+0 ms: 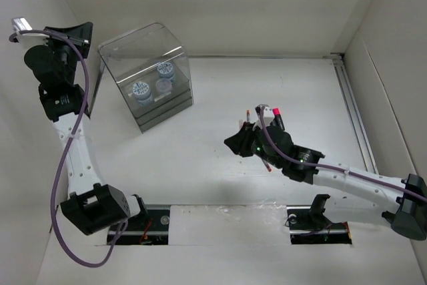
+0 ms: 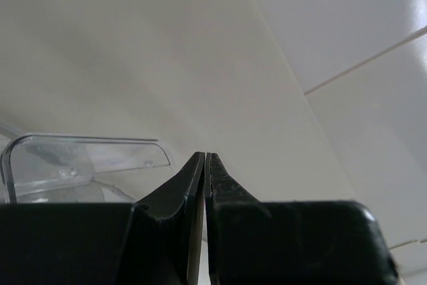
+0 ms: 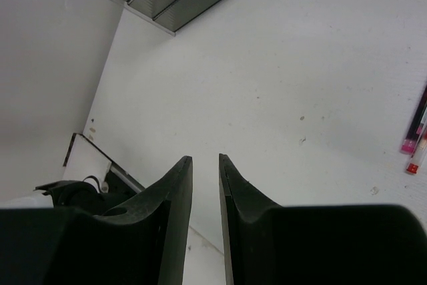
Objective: Sort the stationery into containers
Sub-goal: Close the storage box at the center of the board.
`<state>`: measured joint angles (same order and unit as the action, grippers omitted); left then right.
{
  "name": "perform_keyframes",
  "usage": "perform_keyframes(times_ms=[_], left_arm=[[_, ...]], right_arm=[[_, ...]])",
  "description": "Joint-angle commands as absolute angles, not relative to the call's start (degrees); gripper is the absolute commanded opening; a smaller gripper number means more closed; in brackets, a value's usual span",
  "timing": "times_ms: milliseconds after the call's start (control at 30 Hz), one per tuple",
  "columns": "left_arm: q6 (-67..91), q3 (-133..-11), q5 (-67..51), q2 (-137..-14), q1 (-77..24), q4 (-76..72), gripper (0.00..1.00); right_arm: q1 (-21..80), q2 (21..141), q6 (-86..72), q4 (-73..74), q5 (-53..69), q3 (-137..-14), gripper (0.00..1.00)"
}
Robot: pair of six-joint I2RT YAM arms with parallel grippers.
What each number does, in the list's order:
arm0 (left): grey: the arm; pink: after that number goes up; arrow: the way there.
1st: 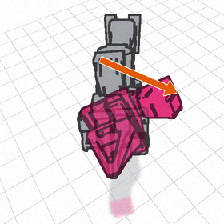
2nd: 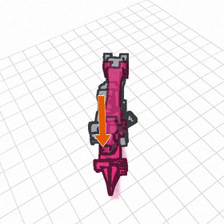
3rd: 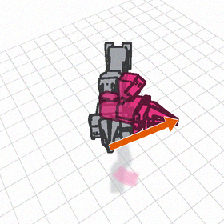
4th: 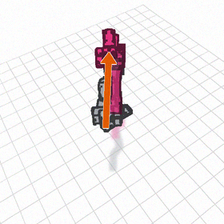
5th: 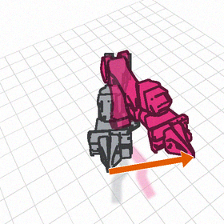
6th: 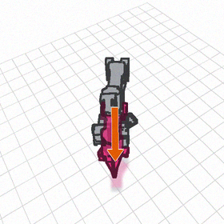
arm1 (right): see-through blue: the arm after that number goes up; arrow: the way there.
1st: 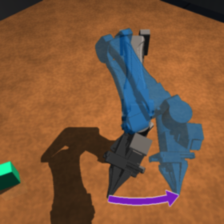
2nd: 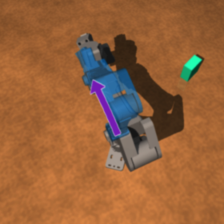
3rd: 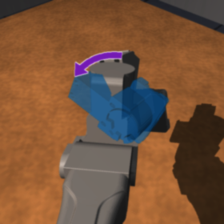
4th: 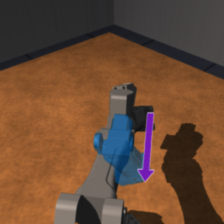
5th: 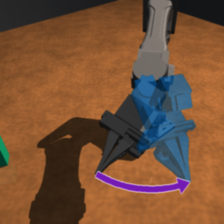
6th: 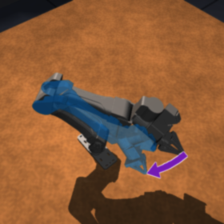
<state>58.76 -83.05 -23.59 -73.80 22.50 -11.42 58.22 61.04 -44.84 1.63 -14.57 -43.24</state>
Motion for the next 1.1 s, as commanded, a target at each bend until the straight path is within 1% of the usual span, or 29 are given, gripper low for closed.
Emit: perform_keyframes(times_ms=[0,100,200,233,300,367,467,567,633,667,700,733,800,867,900,933,967,1000,1067], left_arm=[[56.95,-79.91,-22.42,-67.69,22.59,-15.21,0.02],[54.67,-76.74,-21.71,-62.86,22.59,-14.16,0.05],[52.65,-70.07,-20.13,-56.71,22.59,-13.45,0.05],[52.12,-65.70,-20.13,-54.95,22.59,-13.45,0.07],[50.72,-62.24,-17.68,-50.57,22.59,-11.87,0.07],[48.61,-57.34,-17.14,-48.44,22.59,-11.34,0.07],[46.50,-55.02,-15.56,-47.81,22.59,-9.23,0.07],[45.97,-56.94,-15.56,-50.35,22.59,-9.23,0.07],[47.10,-61.85,-17.83,-54.29,22.59,-11.07,0.08],[47.11,-64.83,-18.36,-56.32,22.59,-10.03,0.08],[47.11,-71.04,-18.37,-58.25,22.59,-9.06,0.08],[46.07,-74.15,-18.37,-61.84,22.59,-5.22,0.08],[43.34,-77.68,-13.64,-62.84,22.59,-1.16,0.07],[42.80,-73.33,-9.77,-61.01,22.59,0.52,0.05],[44.02,-69.99,-8.36,-59.34,22.59,0.53,0.02],[44.03,-61.09,-7.04,-57.06,22.59,-1.56,0.02],[45.16,-56.47,-6.07,-54.78,22.59,-5.67,0.00],[46.83,-49.29,-3.19,-50.14,22.59,-6.41,0.00],[47.37,-43.71,-1.50,-46.42,22.59,-7.82,0.00]], right_arm=[[58.62,59.50,-44.38,-1.05,-14.94,-44.47,0.28],[58.62,59.50,-44.38,-1.05,-15.47,-44.47,0.28],[58.62,60.21,-44.38,-1.05,-15.47,-44.47,0.28],[58.62,60.81,-44.38,-1.05,-15.47,-44.47,0.28],[58.62,61.35,-44.91,-1.05,-14.95,-44.99,0.28],[58.62,62.75,-44.91,-1.05,-14.94,-45.52,0.28],[58.62,63.89,-44.91,-1.58,-13.89,-46.22,0.26],[58.62,64.42,-45.44,-1.58,-13.27,-46.85,0.26],[58.62,64.95,-45.44,-1.58,-12.75,-47.46,0.26],[58.62,65.73,-45.44,-1.58,-12.74,-48.07,0.26],[58.62,66.44,-45.44,-1.58,-12.74,-48.95,0.26],[58.62,66.45,-45.44,-1.58,-12.74,-48.95,0.26],[58.62,67.15,-45.44,-1.58,-12.74,-50.62,0.26],[58.62,68.99,-45.44,-1.58,-12.13,-51.68,0.26],[58.62,69.60,-45.44,-1.58,-11.61,-52.29,0.26],[58.62,70.83,-45.44,-1.58,-11.60,-53.34,0.26],[58.62,70.84,-45.44,-1.58,-11.60,-53.35,0.26],[58.62,71.54,-45.44,-1.58,-11.08,-53.35,0.26],[58.62,71.54,-45.44,-1.05,-11.07,-53.35,0.24]])
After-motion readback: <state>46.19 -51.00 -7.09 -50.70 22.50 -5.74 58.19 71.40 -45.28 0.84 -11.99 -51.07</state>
